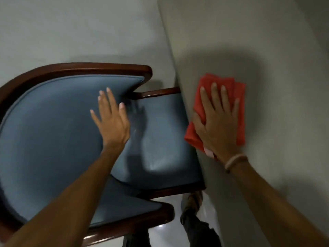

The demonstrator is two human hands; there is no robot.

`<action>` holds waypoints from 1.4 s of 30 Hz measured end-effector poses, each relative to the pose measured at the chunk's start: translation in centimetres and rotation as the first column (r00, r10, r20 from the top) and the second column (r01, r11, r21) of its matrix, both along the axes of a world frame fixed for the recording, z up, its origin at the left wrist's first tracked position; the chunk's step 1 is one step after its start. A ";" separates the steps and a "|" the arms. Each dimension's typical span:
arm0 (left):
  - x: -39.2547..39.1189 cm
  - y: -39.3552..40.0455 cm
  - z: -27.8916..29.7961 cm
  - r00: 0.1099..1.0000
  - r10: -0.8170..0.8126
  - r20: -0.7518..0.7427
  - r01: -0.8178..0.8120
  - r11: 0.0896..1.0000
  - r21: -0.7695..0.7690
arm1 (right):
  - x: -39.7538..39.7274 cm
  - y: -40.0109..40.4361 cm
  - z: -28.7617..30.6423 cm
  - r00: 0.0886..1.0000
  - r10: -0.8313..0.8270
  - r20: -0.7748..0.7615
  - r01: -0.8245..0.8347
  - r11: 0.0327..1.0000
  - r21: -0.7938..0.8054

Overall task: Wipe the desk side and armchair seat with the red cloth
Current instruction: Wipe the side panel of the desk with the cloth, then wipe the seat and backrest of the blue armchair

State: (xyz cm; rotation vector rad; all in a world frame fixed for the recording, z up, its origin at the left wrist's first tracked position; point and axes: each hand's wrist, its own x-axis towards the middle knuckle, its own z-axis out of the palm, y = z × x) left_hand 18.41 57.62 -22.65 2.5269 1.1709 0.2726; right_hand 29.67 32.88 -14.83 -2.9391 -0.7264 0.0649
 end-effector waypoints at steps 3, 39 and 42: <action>-6.2 5.0 -4.4 0.993 -0.032 -0.111 0.034 0.999 0.013 | -7.4 -1.3 -0.1 0.990 -0.141 0.005 0.139 0.980 0.140; -11.7 6.8 -25.5 0.973 -0.197 -0.121 0.210 0.972 0.105 | -14.0 8.8 -29.6 0.910 0.414 -0.023 -0.410 0.907 0.101; -11.7 6.6 -25.3 0.974 -0.184 -0.129 0.197 0.976 0.093 | -11.1 11.8 -29.4 0.979 0.203 -0.015 -0.198 0.968 0.154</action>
